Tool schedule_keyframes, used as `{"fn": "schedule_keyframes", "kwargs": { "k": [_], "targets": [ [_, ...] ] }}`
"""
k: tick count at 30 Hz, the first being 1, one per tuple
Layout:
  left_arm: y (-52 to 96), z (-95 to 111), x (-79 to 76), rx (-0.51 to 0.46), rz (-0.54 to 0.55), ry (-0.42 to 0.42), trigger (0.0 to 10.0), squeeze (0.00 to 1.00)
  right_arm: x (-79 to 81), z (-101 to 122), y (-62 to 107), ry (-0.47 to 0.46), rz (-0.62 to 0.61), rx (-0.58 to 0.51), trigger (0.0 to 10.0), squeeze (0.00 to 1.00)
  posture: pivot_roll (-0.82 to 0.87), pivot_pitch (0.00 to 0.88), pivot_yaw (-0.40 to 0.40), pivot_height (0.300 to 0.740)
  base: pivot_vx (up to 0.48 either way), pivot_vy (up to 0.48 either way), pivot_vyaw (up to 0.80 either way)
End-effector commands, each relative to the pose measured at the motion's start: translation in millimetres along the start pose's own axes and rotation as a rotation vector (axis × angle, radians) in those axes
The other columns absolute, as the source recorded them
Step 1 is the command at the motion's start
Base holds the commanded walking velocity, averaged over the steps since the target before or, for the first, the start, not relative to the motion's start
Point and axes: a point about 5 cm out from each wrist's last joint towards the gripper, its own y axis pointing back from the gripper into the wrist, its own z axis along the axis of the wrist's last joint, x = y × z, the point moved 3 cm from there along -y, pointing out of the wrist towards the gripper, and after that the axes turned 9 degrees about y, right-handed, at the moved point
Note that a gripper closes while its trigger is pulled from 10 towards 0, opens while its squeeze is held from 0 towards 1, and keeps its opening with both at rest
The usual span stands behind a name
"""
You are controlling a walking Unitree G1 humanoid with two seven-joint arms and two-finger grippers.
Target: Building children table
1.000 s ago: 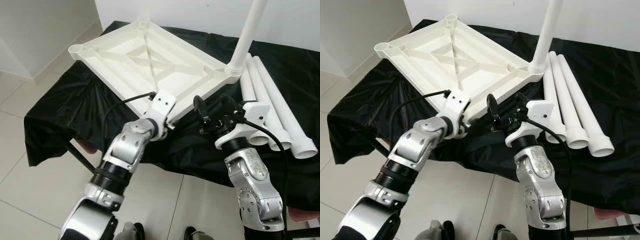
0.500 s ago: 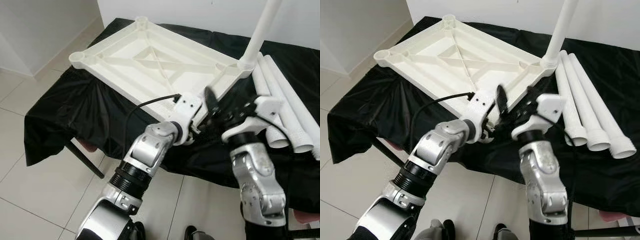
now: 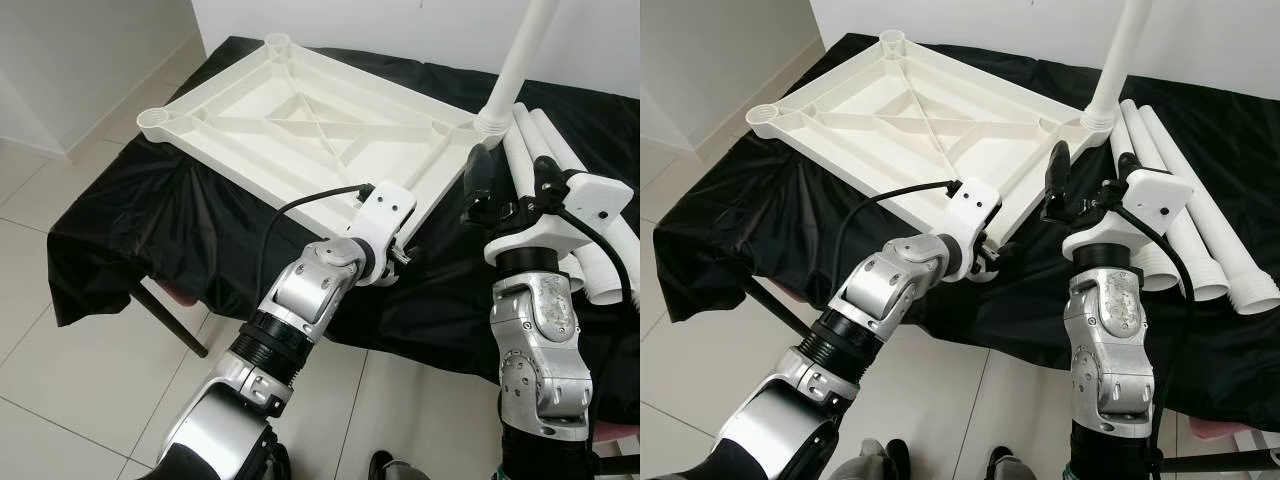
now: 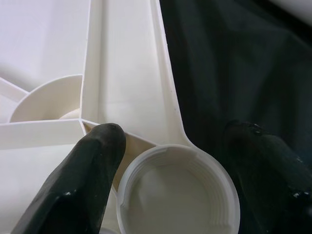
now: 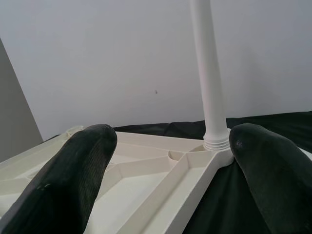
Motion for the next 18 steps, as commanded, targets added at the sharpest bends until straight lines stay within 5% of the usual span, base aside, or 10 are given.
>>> {"fn": "schedule_keyframes", "kwargs": {
  "k": [1,8,10,16,18],
  "targets": [
    [-14.3,2.0,-50.0,-0.003,-0.121,0.084,10.0,0.00,-2.4,1.2,2.0,0.008,-0.012,-0.008,10.0,0.00,-0.09,0.231,0.093,0.740,0.000,0.000,0.00],
    [-4.4,23.4,-37.0,-0.082,-0.115,0.071,10.0,0.00,0.3,-2.3,3.1,0.005,0.012,0.005,10.0,0.00,-0.09,0.229,0.088,0.740,0.000,0.000,0.00],
    [14.6,52.3,-16.7,-0.154,-0.126,0.018,10.0,0.00,3.2,-9.3,4.2,0.004,0.034,0.026,10.0,0.00,-0.08,0.218,0.076,0.740,0.000,0.000,0.00],
    [22.6,63.3,-9.1,-0.183,-0.134,-0.011,10.0,0.00,5.7,-11.9,3.8,0.002,0.047,0.031,10.0,0.00,-0.07,0.213,0.072,0.740,0.000,0.000,0.00],
    [42.3,85.3,9.3,-0.270,-0.128,-0.060,10.0,0.00,11.5,-17.1,2.1,-0.011,0.080,0.041,10.0,0.00,-0.07,0.202,0.061,0.740,0.000,0.000,0.00]
  ]
}}
